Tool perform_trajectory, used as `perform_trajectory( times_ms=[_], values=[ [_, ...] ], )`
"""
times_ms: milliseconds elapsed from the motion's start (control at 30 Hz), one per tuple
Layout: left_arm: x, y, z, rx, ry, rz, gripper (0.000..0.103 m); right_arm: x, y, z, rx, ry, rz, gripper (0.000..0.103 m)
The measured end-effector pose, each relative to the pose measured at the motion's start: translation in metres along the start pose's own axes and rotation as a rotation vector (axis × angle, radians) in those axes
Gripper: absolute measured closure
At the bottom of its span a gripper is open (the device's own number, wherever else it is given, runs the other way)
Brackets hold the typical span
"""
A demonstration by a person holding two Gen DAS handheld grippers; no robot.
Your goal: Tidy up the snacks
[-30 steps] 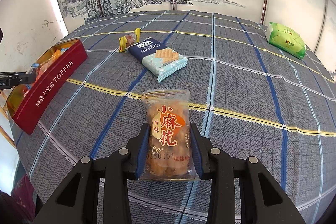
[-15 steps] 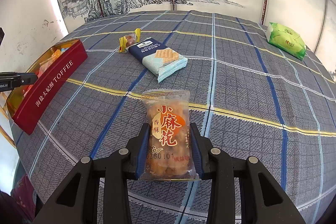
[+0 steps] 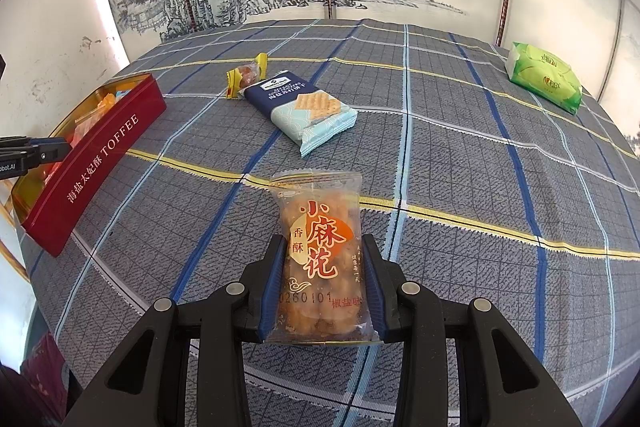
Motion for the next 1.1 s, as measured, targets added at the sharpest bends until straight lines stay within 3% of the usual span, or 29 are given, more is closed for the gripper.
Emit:
perform_trajectory(
  times_ms=[500, 1100],
  values=[
    [0.006, 0.02, 0.0, -0.071, -0.01, 0.088, 0.052, 0.031, 0.015, -0.011, 0.037, -0.002, 0.102, 0.065],
    [0.019, 0.035, -0.003, -0.121, 0.018, 0.117, 0.03, 0.069, 0.038, 0.0, 0.011, 0.03, 0.169, 0.065]
  ],
)
Point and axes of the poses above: each gripper's, at about its wrist camera, not at the fingertips, and y roughly against the way its jaws point, x to its left, z to its top, the point moved 6 cm from there along -y, roughly the way its jaws point, and after that the axes turned 8 degrees about -z, right-handed, at the moved point
